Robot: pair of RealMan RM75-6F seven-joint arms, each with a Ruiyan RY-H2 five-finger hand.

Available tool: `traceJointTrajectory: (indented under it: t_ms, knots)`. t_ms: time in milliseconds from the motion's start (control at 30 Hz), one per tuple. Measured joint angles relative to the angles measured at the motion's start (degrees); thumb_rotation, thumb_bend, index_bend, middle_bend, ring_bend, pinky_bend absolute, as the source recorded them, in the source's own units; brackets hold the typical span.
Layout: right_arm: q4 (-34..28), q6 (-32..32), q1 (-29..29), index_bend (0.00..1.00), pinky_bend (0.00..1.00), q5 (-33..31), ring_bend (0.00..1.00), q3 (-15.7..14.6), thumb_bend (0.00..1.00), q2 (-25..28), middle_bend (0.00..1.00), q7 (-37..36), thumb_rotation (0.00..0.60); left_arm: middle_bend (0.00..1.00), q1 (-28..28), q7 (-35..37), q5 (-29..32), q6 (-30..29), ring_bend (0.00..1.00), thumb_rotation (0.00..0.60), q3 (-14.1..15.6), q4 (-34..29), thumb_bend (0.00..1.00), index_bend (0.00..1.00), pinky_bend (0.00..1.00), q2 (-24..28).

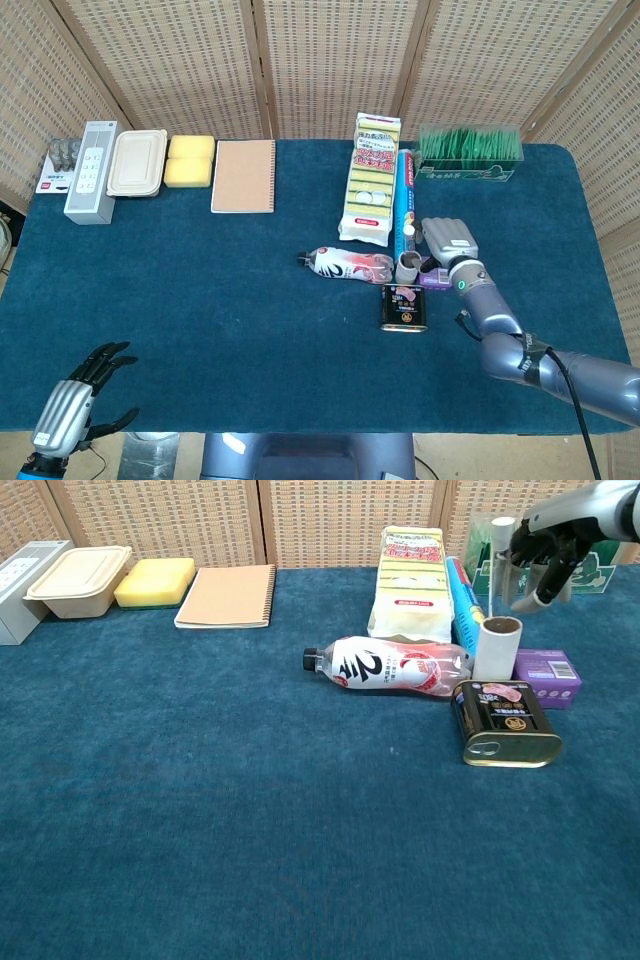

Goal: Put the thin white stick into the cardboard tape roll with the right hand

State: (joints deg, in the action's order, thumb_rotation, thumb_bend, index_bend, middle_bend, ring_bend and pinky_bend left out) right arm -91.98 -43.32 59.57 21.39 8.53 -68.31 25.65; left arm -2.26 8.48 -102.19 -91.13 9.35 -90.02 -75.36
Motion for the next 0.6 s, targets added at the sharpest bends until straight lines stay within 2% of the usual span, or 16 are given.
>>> traceJointTrajectory:
  t_ms: [333, 600]
  knots:
    - [-2.4, -0.4, -0.5, 0.25, 0.41, 0.9, 0.29, -1.0, 0.38, 2.1, 0.28, -1.0, 0.6, 0.15, -0.3, 0.1, -0.8, -0.8, 0.1, 0.6, 0.5, 0.5, 0.18, 0.23, 0.27, -0.1]
    - [-5.5, -4.3, -1.7, 0.25, 0.38, 2.3, 0.27, -1.4, 0.38, 4.8, 0.27, -1.4, 0.6, 0.15, -0.7, 0.0, -2.4, -2.2, 0.1, 0.6, 1.2, 1.0, 0.18, 0.23, 0.27, -0.2]
